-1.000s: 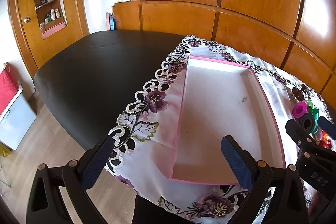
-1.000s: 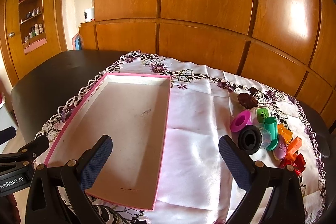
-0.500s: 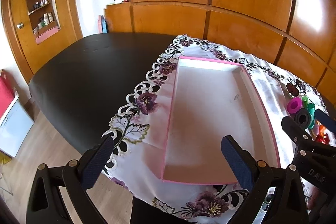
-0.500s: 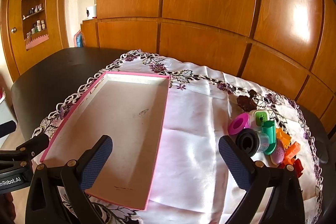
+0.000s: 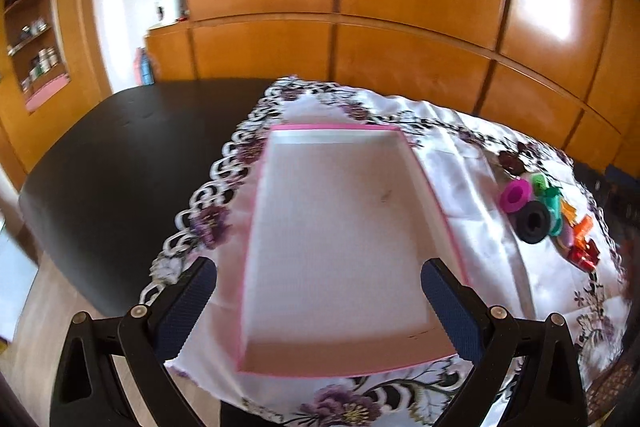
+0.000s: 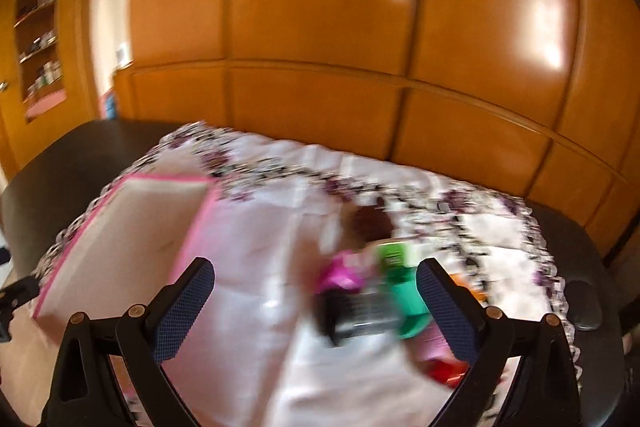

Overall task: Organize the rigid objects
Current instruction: 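Reach into the pile and grasp the black cylinder with the left tool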

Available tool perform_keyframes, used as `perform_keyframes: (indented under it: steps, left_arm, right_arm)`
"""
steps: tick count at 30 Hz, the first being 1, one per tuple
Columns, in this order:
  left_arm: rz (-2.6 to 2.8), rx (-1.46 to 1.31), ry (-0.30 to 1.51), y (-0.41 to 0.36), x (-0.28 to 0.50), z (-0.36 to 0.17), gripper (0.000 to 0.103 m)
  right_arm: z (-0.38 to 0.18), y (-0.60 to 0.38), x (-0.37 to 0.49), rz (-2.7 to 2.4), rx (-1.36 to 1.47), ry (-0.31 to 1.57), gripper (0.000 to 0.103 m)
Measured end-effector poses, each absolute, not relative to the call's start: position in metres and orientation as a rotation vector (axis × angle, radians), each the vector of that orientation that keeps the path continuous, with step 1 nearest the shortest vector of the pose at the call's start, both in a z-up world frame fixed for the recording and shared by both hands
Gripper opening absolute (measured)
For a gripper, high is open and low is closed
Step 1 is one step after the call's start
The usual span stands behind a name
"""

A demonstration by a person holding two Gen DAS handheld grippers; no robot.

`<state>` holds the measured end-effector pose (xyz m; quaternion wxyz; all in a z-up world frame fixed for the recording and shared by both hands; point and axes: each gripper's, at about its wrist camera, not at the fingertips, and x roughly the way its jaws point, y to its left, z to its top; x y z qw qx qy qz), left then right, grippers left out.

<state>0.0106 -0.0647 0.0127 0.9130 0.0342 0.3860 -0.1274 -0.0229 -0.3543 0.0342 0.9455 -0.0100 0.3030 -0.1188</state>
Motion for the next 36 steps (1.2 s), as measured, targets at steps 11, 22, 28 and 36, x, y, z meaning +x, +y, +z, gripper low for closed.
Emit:
perform_keyframes:
  steps: [11,22,28,36]
  left_arm:
    - [-0.612,0.075,0.831,-0.151,0.019,0.023,0.103]
    - [-0.799,0.248,0.821,-0.268,0.027,0.009,0.103]
    - [-0.831,0.403,0.852,-0.323,0.023,-0.012,0.103]
    - [-0.885,0.612,0.809,-0.375,0.026,-0.037,0.103]
  right_arm:
    - [0.001,-0.51,-0.047,-0.56,0.248,0.679,0.103]
    - [0.004,-0.532,-0.059,-0.505,0.465,0.638,0.101]
    - [-0.002,-0.533,-0.055,-0.538,0.441,0.673,0.101]
    - [-0.001,-0.513,-0.041,-0.485,0.317,0.702,0.101]
